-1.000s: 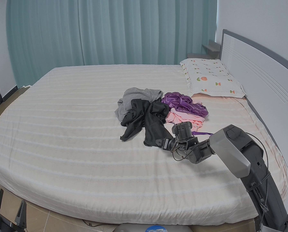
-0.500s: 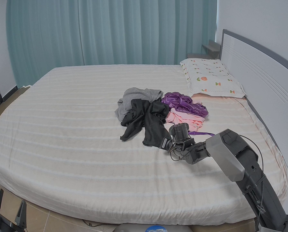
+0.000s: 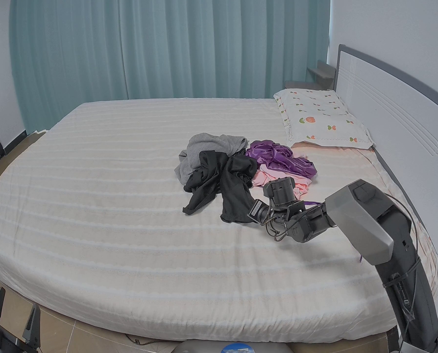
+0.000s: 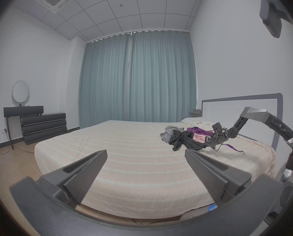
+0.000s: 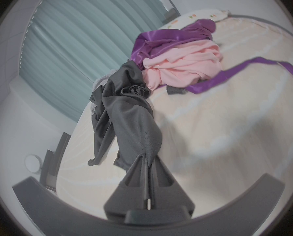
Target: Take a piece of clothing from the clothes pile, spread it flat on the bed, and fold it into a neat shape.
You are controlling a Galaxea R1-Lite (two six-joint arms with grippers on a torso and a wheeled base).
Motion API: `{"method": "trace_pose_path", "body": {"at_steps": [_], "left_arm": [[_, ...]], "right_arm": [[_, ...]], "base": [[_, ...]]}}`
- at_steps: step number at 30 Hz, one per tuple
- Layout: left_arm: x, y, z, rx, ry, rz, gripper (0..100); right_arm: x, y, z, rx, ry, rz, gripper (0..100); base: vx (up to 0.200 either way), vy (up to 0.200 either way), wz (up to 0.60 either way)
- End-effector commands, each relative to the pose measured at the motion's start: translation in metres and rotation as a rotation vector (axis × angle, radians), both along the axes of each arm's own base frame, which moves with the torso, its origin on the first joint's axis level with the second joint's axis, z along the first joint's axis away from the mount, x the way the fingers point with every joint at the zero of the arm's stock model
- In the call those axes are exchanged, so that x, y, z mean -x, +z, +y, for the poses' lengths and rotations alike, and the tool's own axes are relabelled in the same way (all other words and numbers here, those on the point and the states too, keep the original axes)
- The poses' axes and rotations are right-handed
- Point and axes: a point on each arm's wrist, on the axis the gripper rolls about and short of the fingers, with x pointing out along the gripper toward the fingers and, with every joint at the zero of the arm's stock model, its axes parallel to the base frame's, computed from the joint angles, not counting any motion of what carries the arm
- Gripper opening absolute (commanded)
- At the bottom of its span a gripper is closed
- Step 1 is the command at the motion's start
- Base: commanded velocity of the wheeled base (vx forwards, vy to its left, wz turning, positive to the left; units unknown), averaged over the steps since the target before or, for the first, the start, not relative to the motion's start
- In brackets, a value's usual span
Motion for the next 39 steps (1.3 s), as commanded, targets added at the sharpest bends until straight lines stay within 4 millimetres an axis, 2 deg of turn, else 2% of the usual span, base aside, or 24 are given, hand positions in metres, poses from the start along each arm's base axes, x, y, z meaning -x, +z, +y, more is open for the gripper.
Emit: {"method": "trace_pose_path", "body": {"at_steps": [1, 3, 11, 13, 14, 17, 18, 19, 21, 23, 28, 32, 35, 39], "left_arm": [[0.0, -0.005, 0.0, 0.0, 0.001, 0.006, 100], [0.0, -0.005, 0.0, 0.0, 0.001, 0.006, 100], [0.0, -0.005, 0.0, 0.0, 0.001, 0.006, 100], [0.0, -0.005, 0.0, 0.0, 0.001, 0.006, 100], [0.0, -0.005, 0.0, 0.0, 0.001, 0.006, 100], [0.0, -0.005, 0.0, 0.0, 0.001, 0.006, 100], [0.0, -0.005, 0.0, 0.0, 0.001, 0.006, 100], [0.0, -0.005, 0.0, 0.0, 0.001, 0.006, 100], [0.0, -0.005, 0.0, 0.0, 0.001, 0.006, 100], [0.0, -0.005, 0.0, 0.0, 0.001, 0.006, 100], [0.0, -0.005, 0.0, 0.0, 0.001, 0.006, 100], [0.0, -0.005, 0.0, 0.0, 0.001, 0.006, 100], [0.0, -0.005, 0.0, 0.0, 0.001, 0.006, 100], [0.0, -0.005, 0.0, 0.0, 0.001, 0.006, 100]], "right_arm": [[0.029, 0.056, -0.011, -0.137, 0.001, 0.034, 0], [0.051, 0.075, -0.016, -0.199, 0.034, 0.044, 0], [0.125, 0.113, -0.018, -0.271, 0.127, -0.073, 0], [0.135, 0.121, -0.02, -0.288, 0.14, -0.108, 0], [0.144, 0.133, -0.02, -0.305, 0.159, -0.148, 0], [0.156, 0.152, -0.021, -0.324, 0.174, -0.191, 0], [0.163, 0.167, -0.025, -0.342, 0.18, -0.222, 0], [0.167, 0.175, -0.027, -0.349, 0.184, -0.237, 0], [0.167, 0.175, -0.027, -0.349, 0.184, -0.237, 0], [0.186, 0.198, -0.04, -0.356, 0.2, -0.295, 0], [0.211, 0.199, -0.045, -0.349, 0.247, -0.287, 0], [0.221, 0.203, -0.047, -0.354, 0.269, -0.322, 0], [0.231, 0.223, -0.052, -0.41, 0.282, -0.426, 0], [0.245, 0.238, -0.055, -0.441, 0.31, -0.498, 0]], "base": [[0.0, 0.0, 0.0], [0.0, 0.0, 0.0], [0.0, 0.0, 0.0], [0.0, 0.0, 0.0], [0.0, 0.0, 0.0], [0.0, 0.0, 0.0], [0.0, 0.0, 0.0], [0.0, 0.0, 0.0], [0.0, 0.0, 0.0], [0.0, 0.0, 0.0], [0.0, 0.0, 0.0], [0.0, 0.0, 0.0], [0.0, 0.0, 0.0], [0.0, 0.0, 0.0]]}}
